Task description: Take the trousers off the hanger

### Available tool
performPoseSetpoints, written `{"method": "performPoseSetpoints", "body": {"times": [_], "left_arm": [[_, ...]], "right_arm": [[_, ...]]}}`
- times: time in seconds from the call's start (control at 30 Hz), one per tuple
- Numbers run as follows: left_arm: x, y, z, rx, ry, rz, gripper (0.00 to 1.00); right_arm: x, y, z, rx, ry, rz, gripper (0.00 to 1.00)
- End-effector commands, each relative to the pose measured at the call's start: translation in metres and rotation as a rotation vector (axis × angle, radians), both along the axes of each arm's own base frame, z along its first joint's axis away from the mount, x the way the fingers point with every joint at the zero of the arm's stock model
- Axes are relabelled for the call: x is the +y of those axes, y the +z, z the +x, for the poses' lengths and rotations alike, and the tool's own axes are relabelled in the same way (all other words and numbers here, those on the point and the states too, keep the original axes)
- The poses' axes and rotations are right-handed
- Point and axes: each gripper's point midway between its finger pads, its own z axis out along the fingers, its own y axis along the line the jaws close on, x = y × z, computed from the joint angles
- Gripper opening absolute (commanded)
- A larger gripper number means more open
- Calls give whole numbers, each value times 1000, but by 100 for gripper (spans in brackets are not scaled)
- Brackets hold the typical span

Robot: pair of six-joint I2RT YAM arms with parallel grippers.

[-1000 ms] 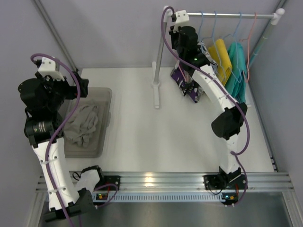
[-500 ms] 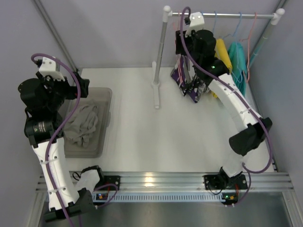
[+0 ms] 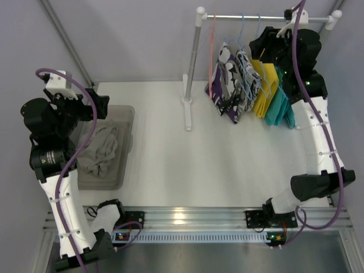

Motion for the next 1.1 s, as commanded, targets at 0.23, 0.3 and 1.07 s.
{"method": "performPoseSetpoints", "body": {"times": [0.23, 0.3, 1.07], "left_arm": [[-2, 5, 1, -39, -6, -18, 99], [0, 3, 1, -33, 0, -20, 99], [2, -7, 11, -5, 3, -43, 99]], "right_arm": [[10, -69, 57, 239, 107, 66, 54], [11, -77, 67, 254, 101, 64, 54], [44, -120, 95, 362, 229, 146, 35]]}}
